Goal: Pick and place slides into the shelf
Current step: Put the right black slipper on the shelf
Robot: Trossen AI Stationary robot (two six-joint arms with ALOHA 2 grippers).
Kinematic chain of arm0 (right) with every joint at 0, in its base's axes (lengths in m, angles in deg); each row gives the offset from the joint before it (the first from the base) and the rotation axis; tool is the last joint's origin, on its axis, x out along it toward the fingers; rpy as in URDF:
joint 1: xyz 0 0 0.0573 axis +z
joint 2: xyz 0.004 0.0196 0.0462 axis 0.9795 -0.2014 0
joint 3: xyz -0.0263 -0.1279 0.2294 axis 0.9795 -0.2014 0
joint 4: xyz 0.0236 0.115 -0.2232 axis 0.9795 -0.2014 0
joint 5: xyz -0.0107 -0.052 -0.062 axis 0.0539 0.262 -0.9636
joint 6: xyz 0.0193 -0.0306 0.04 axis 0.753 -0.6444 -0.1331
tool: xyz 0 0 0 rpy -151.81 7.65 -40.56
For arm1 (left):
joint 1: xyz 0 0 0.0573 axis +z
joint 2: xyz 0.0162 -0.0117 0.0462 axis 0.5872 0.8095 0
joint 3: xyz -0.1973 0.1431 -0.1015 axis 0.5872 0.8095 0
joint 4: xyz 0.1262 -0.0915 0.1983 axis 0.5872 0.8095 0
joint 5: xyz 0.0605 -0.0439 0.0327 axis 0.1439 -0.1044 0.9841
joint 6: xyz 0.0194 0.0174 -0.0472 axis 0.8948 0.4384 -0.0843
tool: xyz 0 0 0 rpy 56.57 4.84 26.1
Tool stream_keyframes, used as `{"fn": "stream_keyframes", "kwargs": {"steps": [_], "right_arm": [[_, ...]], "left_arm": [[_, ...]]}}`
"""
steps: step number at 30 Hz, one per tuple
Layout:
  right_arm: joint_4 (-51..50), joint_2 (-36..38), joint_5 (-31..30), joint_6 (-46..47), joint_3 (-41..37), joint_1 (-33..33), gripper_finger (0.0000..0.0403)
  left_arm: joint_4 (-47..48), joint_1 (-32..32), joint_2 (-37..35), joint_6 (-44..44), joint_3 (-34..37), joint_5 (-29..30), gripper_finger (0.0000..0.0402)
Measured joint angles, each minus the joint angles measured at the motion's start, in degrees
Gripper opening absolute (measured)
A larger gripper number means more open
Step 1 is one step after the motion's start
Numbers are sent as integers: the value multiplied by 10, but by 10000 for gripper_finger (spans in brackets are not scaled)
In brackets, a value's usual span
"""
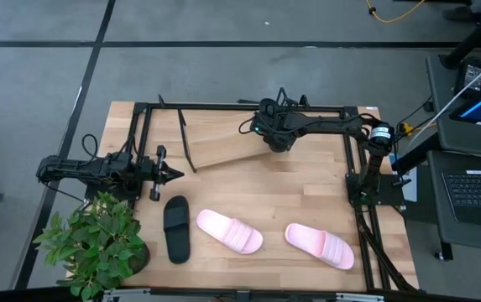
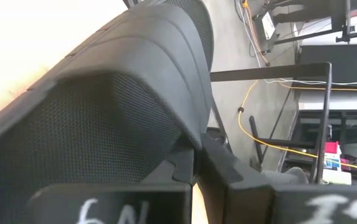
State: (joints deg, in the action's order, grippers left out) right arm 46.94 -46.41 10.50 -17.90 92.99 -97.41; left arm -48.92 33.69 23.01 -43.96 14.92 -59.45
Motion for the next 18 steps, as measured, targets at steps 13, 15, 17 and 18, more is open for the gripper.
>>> {"fn": "stream_keyframes", "kwargs": {"steps": [13,15,17,18], "right_arm": [[-2,0,3,-1,0,0,12],[-2,0,4,-4,0,0,12],[-2,0,5,-16,0,0,12],[-2,0,8,-20,0,0,14]], "left_arm": [[0,0,0,0,0,0,0],[0,0,0,0,0,0,0],[0,0,0,0,0,0,0],[0,0,0,0,0,0,0]]}}
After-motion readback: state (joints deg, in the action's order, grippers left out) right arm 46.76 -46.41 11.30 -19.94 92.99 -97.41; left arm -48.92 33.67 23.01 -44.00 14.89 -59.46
